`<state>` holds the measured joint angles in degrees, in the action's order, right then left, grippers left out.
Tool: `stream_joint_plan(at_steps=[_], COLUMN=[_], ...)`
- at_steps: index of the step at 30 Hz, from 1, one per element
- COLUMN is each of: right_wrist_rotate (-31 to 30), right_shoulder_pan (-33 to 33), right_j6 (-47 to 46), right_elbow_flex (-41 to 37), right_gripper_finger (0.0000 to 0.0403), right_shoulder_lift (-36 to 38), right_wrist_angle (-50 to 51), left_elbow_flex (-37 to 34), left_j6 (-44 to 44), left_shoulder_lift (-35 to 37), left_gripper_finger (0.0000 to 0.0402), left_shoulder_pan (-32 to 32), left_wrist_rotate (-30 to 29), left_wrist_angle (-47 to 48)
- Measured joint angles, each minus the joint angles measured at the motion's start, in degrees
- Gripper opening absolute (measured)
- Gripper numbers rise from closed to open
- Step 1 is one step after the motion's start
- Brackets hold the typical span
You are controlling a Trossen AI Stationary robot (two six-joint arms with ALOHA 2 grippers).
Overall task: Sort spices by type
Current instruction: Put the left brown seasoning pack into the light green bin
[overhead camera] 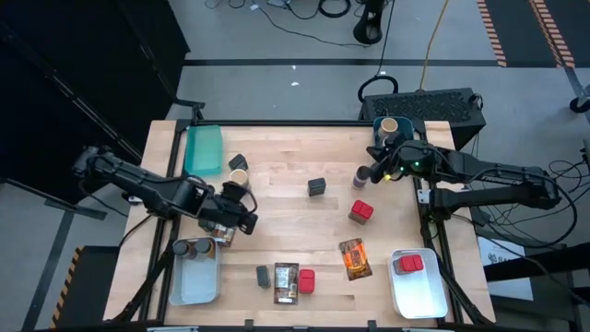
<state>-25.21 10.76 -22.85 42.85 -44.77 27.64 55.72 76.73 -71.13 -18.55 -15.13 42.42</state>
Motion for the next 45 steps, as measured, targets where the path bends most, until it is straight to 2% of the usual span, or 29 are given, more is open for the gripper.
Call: stream_joint_plan(at_steps=[4, 11, 38, 41, 45], right_wrist_rotate=[0.0, 0.0, -0.02, -0.02, -0.02], right_shoulder_pan=[0.0, 0.0, 0.02, 0.02, 0.02], right_j6=[0.02, 1.03, 2.58, 2.58, 2.69], right_elbow_flex=[0.02, 0.02, 0.02, 0.02, 0.02], right_gripper_finger=[0.0, 0.0, 0.0, 0.0, 0.0], right_shoulder_lift=[0.0, 0.0, -0.02, -0.02, -0.02], right_wrist_angle=[-0.06, -1.43, -1.75, -1.75, -1.75], left_elbow_flex=[-0.02, -0.02, -0.06, -0.07, -0.07], left_j6=[6.49, 5.95, 1.3, 0.67, 0.75], left_shoulder_lift=[-1.82, -6.87, -20.73, -21.31, -21.38], left_gripper_finger=[0.0004, 0.0004, 0.0004, 0.0016, 0.0051], left_shoulder_pan=[0.36, 2.35, 4.96, 4.96, 4.96], left_wrist_rotate=[4.74, 7.73, 6.4, 6.42, 6.57], left_wrist_angle=[9.79, 15.04, 15.07, 15.07, 14.91])
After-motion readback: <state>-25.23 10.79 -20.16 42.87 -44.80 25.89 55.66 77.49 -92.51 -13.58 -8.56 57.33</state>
